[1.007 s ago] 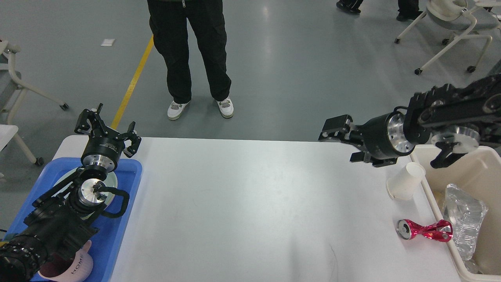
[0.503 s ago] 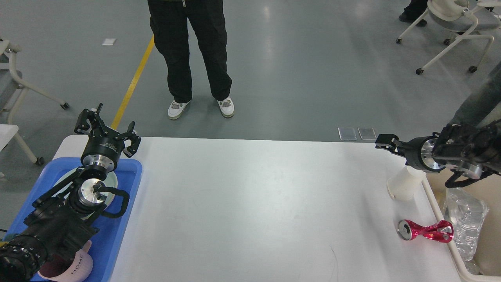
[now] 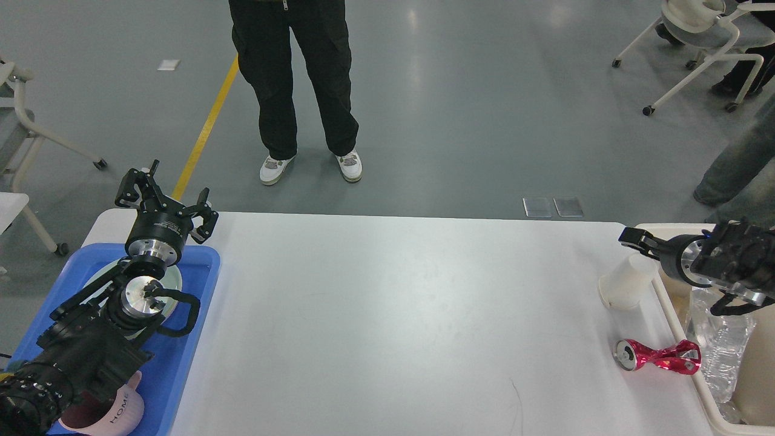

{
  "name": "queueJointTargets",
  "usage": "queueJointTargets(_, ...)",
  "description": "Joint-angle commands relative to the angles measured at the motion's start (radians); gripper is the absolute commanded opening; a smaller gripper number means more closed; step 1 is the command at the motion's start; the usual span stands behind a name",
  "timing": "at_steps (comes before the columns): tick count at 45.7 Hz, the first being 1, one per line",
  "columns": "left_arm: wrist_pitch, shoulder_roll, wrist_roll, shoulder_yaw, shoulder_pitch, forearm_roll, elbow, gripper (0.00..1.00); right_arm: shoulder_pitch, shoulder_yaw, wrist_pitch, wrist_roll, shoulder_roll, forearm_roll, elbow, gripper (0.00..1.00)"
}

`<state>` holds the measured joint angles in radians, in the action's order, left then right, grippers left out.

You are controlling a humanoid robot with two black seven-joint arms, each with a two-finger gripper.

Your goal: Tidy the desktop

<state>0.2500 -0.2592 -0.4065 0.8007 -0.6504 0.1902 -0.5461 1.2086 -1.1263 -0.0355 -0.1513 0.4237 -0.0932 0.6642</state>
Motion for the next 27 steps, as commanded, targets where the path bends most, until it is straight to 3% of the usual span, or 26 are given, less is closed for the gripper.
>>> queueJointTargets(1, 0.0, 0.0, 0.0, 0.0, 0.0, 0.0, 0.0, 0.96, -0.064, -0.003, 0.005, 0.013, -0.017, 0.004, -0.073, 1.0)
queueJointTargets(6, 0.0, 0.0, 0.0, 0.0, 0.0, 0.0, 0.0, 0.96, -0.118, -0.001, 0.003, 0.019, -0.033, 0.004, -0.159, 1.0)
queueJointTargets(27, 0.0, 0.0, 0.0, 0.0, 0.0, 0.0, 0.0, 0.96, -0.126, 0.051, 0.003, 0.019, -0.071, -0.016, -0.155, 1.0)
